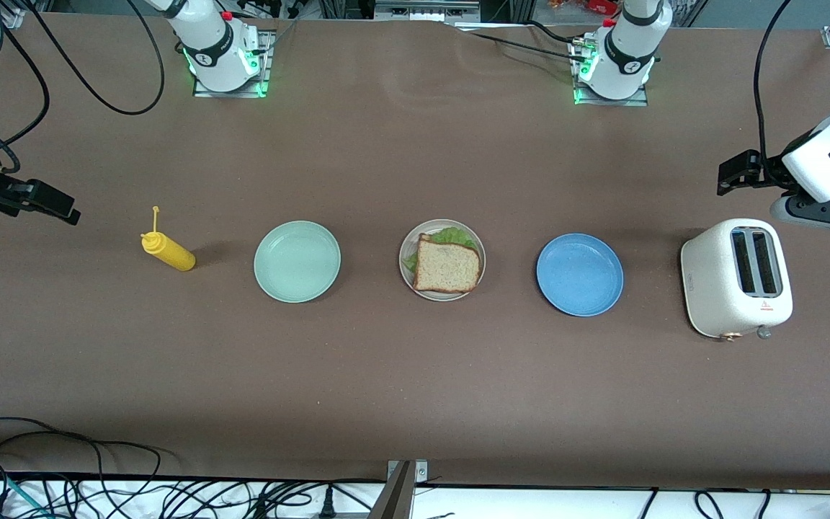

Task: Make sandwich on beige plate with both arms

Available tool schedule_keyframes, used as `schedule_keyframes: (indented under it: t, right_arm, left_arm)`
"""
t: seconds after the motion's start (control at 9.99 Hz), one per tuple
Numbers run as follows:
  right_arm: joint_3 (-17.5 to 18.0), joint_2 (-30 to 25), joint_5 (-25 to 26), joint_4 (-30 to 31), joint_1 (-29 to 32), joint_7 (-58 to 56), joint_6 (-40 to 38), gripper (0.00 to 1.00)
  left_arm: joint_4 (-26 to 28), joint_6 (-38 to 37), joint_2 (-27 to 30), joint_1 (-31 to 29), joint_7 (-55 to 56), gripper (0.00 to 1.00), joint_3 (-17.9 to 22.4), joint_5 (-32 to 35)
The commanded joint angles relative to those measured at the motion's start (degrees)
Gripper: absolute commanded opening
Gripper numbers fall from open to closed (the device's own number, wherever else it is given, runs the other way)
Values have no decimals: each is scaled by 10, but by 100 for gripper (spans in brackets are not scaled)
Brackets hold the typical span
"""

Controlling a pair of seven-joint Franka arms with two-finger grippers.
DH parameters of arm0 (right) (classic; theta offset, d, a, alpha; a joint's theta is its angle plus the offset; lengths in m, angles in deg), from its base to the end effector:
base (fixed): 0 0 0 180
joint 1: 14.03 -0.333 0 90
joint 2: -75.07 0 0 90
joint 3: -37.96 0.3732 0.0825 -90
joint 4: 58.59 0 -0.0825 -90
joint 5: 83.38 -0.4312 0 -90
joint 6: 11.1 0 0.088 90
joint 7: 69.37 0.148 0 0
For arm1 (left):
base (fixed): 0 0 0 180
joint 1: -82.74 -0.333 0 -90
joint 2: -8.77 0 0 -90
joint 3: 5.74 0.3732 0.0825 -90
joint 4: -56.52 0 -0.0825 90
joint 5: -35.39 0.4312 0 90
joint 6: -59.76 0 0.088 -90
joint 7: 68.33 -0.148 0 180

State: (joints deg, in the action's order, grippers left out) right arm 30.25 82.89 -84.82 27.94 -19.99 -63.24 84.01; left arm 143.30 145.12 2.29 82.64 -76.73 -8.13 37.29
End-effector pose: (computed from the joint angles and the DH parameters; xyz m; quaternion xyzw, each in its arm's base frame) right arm 0.6583 -0.0110 0.5950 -0.9976 0.0691 -0.0071 0.0037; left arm 0.6258 -0.0185 0.5938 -0.9932 0.0928 0.0695 0.0105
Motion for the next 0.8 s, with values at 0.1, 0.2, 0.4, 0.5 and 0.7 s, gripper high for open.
schedule_keyframes:
  t: [0.1,0.2,0.4,0.5,0.7]
  right_arm:
    - [1,4,-4,-10,2,-2,-3,100]
    - [1,4,-4,-10,2,-2,-3,100]
    - [0,2,-4,-11,2,-2,-4,100]
    - [-4,-3,-3,-12,3,-5,-4,100]
    - [0,-18,-4,-12,3,4,-8,100]
  left_arm:
    - [-15,-9,-6,1,-13,100,2,-4]
    - [-15,-9,-6,2,-12,100,1,-4]
    - [-15,-9,-6,2,-13,100,1,-4]
    - [-15,-9,-6,2,-13,100,2,-4]
    - [-15,-9,-6,2,-12,100,1,-4]
